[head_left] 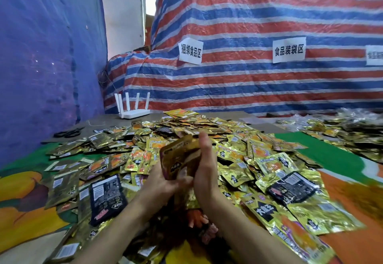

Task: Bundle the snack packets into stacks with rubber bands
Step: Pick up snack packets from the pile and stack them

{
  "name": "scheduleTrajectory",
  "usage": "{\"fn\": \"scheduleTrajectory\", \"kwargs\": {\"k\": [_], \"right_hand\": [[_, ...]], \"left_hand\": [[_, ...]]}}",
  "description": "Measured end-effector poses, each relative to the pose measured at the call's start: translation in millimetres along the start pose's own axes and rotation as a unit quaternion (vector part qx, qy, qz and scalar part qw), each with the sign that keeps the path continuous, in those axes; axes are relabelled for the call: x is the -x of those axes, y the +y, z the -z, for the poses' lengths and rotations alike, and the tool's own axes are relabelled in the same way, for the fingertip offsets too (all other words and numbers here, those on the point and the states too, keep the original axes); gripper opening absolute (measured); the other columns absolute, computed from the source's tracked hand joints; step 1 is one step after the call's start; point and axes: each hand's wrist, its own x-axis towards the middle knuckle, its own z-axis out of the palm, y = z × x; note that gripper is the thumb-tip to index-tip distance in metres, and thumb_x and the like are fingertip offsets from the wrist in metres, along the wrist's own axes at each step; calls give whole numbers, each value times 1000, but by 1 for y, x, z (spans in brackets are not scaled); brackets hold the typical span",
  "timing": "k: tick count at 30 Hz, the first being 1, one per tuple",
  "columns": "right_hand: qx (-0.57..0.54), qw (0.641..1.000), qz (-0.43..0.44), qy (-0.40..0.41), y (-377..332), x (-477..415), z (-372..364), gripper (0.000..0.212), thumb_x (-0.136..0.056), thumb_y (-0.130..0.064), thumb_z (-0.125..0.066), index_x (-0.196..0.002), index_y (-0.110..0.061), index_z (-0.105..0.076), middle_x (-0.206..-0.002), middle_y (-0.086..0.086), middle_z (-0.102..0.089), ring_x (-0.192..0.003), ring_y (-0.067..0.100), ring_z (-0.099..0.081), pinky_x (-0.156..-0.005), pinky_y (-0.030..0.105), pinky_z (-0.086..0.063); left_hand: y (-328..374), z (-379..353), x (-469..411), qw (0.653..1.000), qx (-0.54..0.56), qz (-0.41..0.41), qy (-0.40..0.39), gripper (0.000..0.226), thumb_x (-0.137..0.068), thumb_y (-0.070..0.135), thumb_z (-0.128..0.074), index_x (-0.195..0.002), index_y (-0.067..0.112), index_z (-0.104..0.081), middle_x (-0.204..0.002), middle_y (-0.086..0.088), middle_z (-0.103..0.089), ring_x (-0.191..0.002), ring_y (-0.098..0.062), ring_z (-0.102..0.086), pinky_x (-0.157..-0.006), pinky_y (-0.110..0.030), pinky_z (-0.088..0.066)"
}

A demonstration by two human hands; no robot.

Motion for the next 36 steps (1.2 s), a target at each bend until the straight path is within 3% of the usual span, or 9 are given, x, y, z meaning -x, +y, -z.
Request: {"fn": "scheduleTrajectory", "kwargs": {"k": [6, 10, 15, 17, 20, 23, 27, 30, 36], "right_hand": [[25, 995, -85, 47, -15, -8, -5, 50, -76, -45, -56, -92, 1, -71, -84, 12, -67, -81, 26, -64, -71, 38, -52], [94, 994, -55, 14, -32, 1, 23, 34, -98, -41, -58, -111, -11, -66, -102, -3, -69, -83, -6, -64, -66, 8, -46], [294, 956, -2, 21, -67, 15, 96, 11, -97, -31, -62, -98, -23, -69, -92, -11, -69, -82, -7, -64, -65, 8, -47], [445, 894, -22, 41, -87, 13, 141, 10, -95, -18, -62, -99, -18, -71, -92, -8, -69, -80, -2, -65, -61, 8, -46], [670, 729, -105, 96, -109, 12, 216, 25, -88, -7, -56, -105, -15, -73, -105, 5, -73, -94, 25, -67, -80, 33, -56], [773, 602, -159, 122, -113, 17, 276, 29, -86, -4, -55, -109, -12, -72, -113, 9, -69, -101, 31, -64, -81, 39, -56], [801, 553, -224, 58, -95, 15, 302, 34, -77, -1, -61, -106, -11, -75, -99, 7, -74, -88, 26, -68, -75, 40, -62], [821, 525, -220, 51, -85, 8, 304, 21, -68, 1, -66, -81, -15, -70, -74, 1, -67, -70, 21, -64, -64, 39, -62], [855, 478, -198, 38, -95, 0, 293, 9, -73, -6, -64, -69, -13, -61, -71, 1, -62, -70, 22, -63, -59, 33, -57]], "left_hand": [[-3, -14, 1, 998, 40, 41, -21, 31, -60, 1, -62, -90, 6, -65, -62, 1, -66, -57, -7, -61, -51, -18, -47], [2, -20, 1, 997, 38, 65, 32, 24, -63, 13, -62, -83, 23, -69, -65, 5, -67, -57, -3, -61, -50, -17, -49], [5, -20, -8, 997, -62, 40, 11, 22, -78, 10, -67, -89, 17, -49, -58, 13, -57, -52, -1, -53, -49, -14, -45], [2, -27, -10, 996, -77, 21, 30, 33, -85, -6, -64, -77, 19, -44, -50, 15, -51, -45, 0, -48, -42, -13, -41], [-4, -35, -5, 994, -59, -4, 95, 37, -79, -15, -62, -73, 20, -52, -52, 16, -56, -46, 3, -52, -41, -10, -41], [-5, -34, -1, 992, 4, 3, 122, 30, -78, -15, -60, -68, 14, -61, -62, 7, -63, -55, -3, -59, -50, -19, -51], [-9, -28, 0, 987, 74, 51, 134, 36, -83, -17, -52, -77, 13, -70, -76, -1, -72, -72, -17, -68, -62, -34, -56], [-10, -28, 0, 983, 92, 67, 144, 31, -82, -18, -50, -89, 4, -69, -85, -8, -73, -85, -27, -66, -73, -40, -52], [-11, -26, 0, 969, 154, 103, 163, 28, -81, -14, -51, -92, 3, -71, -94, -22, -69, -87, -33, -65, -78, -44, -52]]}}
